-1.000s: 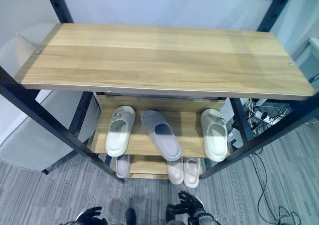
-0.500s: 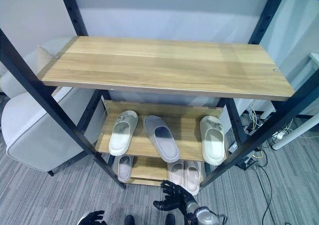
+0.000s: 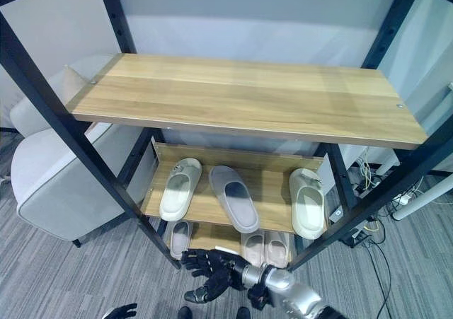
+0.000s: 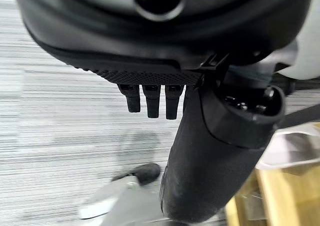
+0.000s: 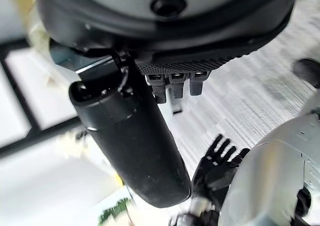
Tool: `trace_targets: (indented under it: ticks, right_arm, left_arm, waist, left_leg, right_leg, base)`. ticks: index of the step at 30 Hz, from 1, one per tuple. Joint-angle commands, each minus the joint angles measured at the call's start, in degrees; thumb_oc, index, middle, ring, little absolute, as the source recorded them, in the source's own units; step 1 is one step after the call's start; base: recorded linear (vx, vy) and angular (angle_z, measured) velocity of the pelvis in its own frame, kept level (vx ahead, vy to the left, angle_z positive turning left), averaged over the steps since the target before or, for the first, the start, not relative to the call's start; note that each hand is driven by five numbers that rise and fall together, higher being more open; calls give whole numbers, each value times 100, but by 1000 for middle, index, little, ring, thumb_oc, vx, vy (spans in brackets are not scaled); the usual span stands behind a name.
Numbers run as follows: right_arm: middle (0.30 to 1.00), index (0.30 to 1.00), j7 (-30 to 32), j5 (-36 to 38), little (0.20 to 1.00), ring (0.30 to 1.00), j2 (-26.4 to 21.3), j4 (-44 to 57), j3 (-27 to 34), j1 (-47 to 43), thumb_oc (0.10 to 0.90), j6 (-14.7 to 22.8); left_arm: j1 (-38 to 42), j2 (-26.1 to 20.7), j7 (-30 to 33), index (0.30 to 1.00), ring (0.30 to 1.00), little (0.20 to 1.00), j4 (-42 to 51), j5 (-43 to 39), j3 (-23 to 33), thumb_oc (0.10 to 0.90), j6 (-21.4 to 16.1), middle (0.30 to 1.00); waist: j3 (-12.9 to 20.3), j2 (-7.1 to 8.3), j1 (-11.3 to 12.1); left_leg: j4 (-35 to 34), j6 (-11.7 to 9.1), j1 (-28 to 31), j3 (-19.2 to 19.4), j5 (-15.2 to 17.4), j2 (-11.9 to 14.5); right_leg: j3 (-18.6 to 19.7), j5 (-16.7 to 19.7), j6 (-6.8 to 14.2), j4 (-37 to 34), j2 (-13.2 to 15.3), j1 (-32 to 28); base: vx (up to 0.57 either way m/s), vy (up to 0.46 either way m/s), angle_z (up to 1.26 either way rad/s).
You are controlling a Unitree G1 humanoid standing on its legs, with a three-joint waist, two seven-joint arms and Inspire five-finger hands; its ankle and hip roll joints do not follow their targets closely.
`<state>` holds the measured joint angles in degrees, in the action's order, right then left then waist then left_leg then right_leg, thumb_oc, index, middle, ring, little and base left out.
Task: Arrange the slippers neatly on the shoe rack.
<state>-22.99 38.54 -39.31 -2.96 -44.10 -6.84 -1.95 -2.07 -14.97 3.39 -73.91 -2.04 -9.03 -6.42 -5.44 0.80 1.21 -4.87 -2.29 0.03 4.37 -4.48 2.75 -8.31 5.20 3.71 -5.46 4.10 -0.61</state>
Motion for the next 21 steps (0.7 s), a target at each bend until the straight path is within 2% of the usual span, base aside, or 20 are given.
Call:
trace_targets:
  ticks: [1, 3, 5, 7, 8, 10, 11, 12, 13, 14, 16, 18, 21]
  right_arm:
    - [900, 900, -82, 382, 900, 900, -269, 1007, 492, -488, 800, 637]
    - [900, 900, 4, 322, 900, 900, -536, 1389, 845, -419, 800, 796]
    - [900, 900, 353, -380, 900, 900, -741, 1891, 1618, -285, 800, 1169]
    - [900, 900, 776, -1408, 900, 900, -736, 2058, 2168, -185, 800, 1422]
    - [900, 900, 776, -1409, 900, 900, -736, 2060, 2170, -183, 800, 1421]
    - [900, 900, 1453, -2497, 900, 900, -344, 1915, 2734, -111, 800, 1648]
    - [900, 900, 1670, -2875, 900, 900, -207, 1844, 2845, -131, 800, 1672]
    - [900, 900, 1678, -2887, 900, 900, -200, 1843, 2843, -130, 800, 1672]
    - [900, 900, 2082, -3655, 900, 900, -15, 1726, 3045, -161, 800, 1763]
    - [900, 900, 2094, -3670, 900, 900, -8, 1719, 3038, -164, 800, 1766]
    - [900, 900, 2633, -4454, 900, 900, 231, 1173, 3097, -311, 800, 1716]
    - [900, 900, 2893, -4763, 900, 900, 314, 845, 3087, -487, 800, 1647]
    - [900, 900, 3174, -4785, 900, 900, 448, 418, 3115, -753, 800, 1605]
  left_arm:
    - [400, -67, -54, 900, 900, 900, -393, -133, -148, 800, -121, 900]
    - [331, -31, -65, 900, 900, 900, -448, -83, -103, 800, -120, 900]
    - [233, 15, -100, 900, 900, 900, -505, -53, 19, 800, -104, 900]
    - [195, 61, -109, 900, 900, 900, -493, -32, 121, 800, -102, 900]
    - [195, 61, -109, 900, 900, 900, -493, -32, 120, 800, -102, 900]
    - [199, 127, -71, 900, 900, 900, -490, 49, 121, 800, -101, 900]
    - [196, 136, -42, 900, 900, 900, -484, 114, 98, 800, -100, 900]
    - [197, 132, -41, 900, 900, 900, -484, 115, 97, 800, -100, 900]
    - [175, 142, 1, 900, 900, 900, -444, 247, 44, 800, -113, 900]
    - [175, 139, 2, 900, 900, 900, -444, 248, 45, 800, -112, 900]
    - [157, 109, 109, 900, 900, 900, -352, 398, -17, 800, -115, 900]
    - [166, 72, 161, 900, 900, 900, -285, 420, -46, 800, -116, 900]
    - [200, 13, 231, 900, 900, 900, -260, 430, -129, 800, -137, 900]
  waist:
    - [-177, 61, -6]
    - [-147, 67, -37]
    - [-119, 65, -98]
    - [-111, 53, -129]
    - [-112, 53, -127]
    - [-103, 32, -142]
    - [-105, 26, -129]
    - [-106, 30, -127]
    - [-104, 20, -107]
    - [-105, 23, -106]
    - [-103, 15, -48]
    - [-103, 11, 4]
    - [-145, 30, 84]
  left_leg:
    - [-13, -121, 40, -17, 367, -72]
    - [-13, -121, 54, 1, 378, -62]
    - [-13, -114, 55, 22, 390, -63]
    - [-13, -99, 55, 33, 400, -65]
    - [-13, -99, 56, 34, 400, -65]
    - [-13, -73, 50, 44, 411, -74]
    - [-13, -64, 49, 44, 414, -76]
    - [-13, -64, 50, 45, 415, -76]
    - [-13, -48, 40, 28, 422, -84]
    - [-13, -48, 41, 29, 423, -85]
    - [-13, -27, 32, -10, 438, -96]
    - [-13, -19, 23, -42, 438, -105]
    - [-13, -10, -53, -125, 422, -137]
  right_leg:
    - [90, -901, 279, 46, -8, -542]
    - [78, -905, 289, 46, -6, -547]
    - [82, -902, 305, 46, -5, -549]
    - [73, -899, 307, 46, 1, -544]
    - [74, -899, 307, 46, 1, -545]
    - [61, -896, 292, 46, 1, -543]
    - [50, -898, 287, 46, 1, -544]
    - [50, -898, 287, 46, 1, -545]
    - [38, -906, 281, 46, -1, -545]
    - [39, -906, 282, 46, 0, -546]
    - [22, -925, 271, 46, -5, -550]
    - [-7, -936, 269, 46, -9, -555]
    - [-59, -943, 263, 46, -11, -518]
  base:
    - [0, 0, 0]
    - [55, -9, -1]
    - [72, -17, 1]
    - [23, -3, 0]
    - [26, 1, -9]
    - [41, 2, -4]
    - [34, 0, 0]
    - [31, -1, -2]
    - [0, 0, 0]
    - [31, -1, 1]
    - [38, 0, 4]
    - [34, 1, 4]
    - [45, 13, 8]
